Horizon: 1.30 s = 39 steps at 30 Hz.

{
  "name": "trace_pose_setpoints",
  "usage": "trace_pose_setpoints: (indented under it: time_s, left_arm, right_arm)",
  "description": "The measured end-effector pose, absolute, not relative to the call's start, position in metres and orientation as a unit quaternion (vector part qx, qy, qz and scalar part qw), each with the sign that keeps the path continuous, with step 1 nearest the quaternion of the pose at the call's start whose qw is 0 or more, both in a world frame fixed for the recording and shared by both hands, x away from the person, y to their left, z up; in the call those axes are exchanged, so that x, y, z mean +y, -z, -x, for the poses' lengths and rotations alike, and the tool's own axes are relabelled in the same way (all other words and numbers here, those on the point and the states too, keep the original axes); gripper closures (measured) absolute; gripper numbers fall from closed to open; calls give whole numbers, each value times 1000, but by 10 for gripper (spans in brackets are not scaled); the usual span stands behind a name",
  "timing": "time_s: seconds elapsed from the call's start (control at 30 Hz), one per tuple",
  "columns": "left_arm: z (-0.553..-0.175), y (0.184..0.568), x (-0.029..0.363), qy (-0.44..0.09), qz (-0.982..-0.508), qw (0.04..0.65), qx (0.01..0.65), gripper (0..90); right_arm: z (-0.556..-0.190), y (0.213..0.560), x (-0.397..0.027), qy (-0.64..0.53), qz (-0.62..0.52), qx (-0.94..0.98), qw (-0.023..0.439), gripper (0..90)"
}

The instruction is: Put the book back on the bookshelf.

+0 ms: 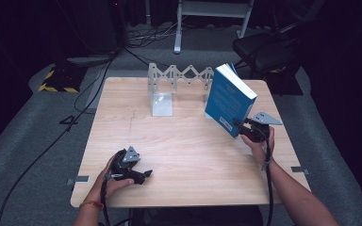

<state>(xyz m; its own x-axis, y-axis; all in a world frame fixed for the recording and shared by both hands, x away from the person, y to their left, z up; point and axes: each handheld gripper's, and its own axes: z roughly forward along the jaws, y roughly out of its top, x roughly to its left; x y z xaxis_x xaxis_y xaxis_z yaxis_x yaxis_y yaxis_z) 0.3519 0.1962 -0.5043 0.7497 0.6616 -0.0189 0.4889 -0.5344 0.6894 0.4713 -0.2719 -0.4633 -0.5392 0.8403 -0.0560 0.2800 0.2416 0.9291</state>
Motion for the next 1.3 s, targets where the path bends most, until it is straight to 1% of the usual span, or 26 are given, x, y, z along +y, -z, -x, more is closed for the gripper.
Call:
trace_pose_setpoints:
  time_s: [0.23, 0.8, 1.3]
  left_arm:
    - [-352, 504, 196, -123, -867, 351, 332, 154]
    - [-352, 504, 196, -121, -867, 351, 333, 153]
    - [-352, 504, 196, -121, -866, 351, 334, 152]
  right_arm:
    - [-483, 462, -255, -479, -406, 718, 299, 616]
    - [-504, 459, -246, -470, -415, 719, 301, 613]
    - [-520, 456, -239, -464, -421, 722, 292, 599]
